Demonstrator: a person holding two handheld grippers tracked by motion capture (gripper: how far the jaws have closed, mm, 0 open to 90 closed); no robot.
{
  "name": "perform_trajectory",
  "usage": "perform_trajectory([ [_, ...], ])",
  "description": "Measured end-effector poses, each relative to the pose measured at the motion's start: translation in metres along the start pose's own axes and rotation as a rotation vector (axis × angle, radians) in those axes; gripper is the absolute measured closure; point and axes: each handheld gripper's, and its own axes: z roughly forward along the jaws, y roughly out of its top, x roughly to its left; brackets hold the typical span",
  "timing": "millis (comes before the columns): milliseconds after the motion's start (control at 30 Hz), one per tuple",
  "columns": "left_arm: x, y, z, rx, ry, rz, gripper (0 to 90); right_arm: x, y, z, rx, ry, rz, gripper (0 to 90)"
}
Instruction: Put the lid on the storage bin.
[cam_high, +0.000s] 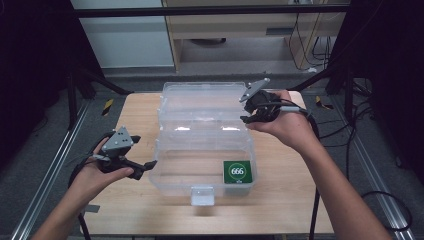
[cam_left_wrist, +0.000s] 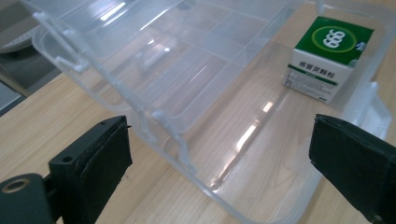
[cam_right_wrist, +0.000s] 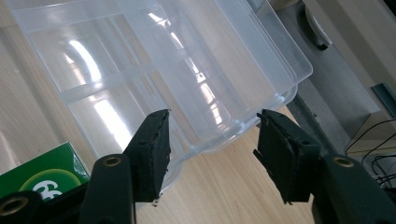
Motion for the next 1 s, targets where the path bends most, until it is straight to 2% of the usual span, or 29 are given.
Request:
perform_trajectory([
  [100,-0.005,0.004,0.005,0.008,-0.029,0.021,7.3,0.000,0.007,0.002,0.027,-0.012,-0.020,39.9],
  [167,-0.009,0.007,0.011,0.023,-0.053,0.042,7.1,0.000,0.010,0.006,0.040,0.000,-0.032,38.2],
  [200,-0.011,0.008,0.014,0.035,-0.062,0.051,6.9,0.001,0.015,0.011,0.047,0.015,-0.056,40.9],
  [267,-0.014,0.010,0.017,0.045,-0.067,0.079,6.7,0.001,0.016,0.013,0.048,0.018,-0.072,42.7],
  [333,-0.019,0.012,0.021,0.064,-0.095,0.103,6.9,0.002,0.021,0.017,0.043,0.038,-0.101,48.0],
  [367,-0.019,0.012,0.021,0.064,-0.095,0.103,7.7,0.002,0.021,0.017,0.043,0.038,-0.101,48.0],
  [433,-0.021,0.013,0.023,0.074,-0.106,0.116,9.7,0.003,0.024,0.020,0.047,0.056,-0.133,51.4],
  [500,-0.023,0.014,0.027,0.086,-0.128,0.125,11.8,0.004,0.027,0.023,0.051,0.060,-0.152,54.3],
  [533,-0.025,0.014,0.031,0.098,-0.141,0.135,12.9,0.005,0.030,0.027,0.040,0.084,-0.157,55.5],
  [600,-0.025,0.015,0.033,0.106,-0.148,0.138,13.3,0.006,0.032,0.030,0.037,0.094,-0.171,56.0],
  [700,-0.027,0.016,0.037,0.114,-0.172,0.149,13.5,0.009,0.036,0.036,0.050,0.104,-0.194,57.2],
  [1000,-0.028,0.016,0.046,0.154,-0.195,0.161,14.6,0.017,0.040,0.055,0.103,0.123,-0.294,63.9],
])
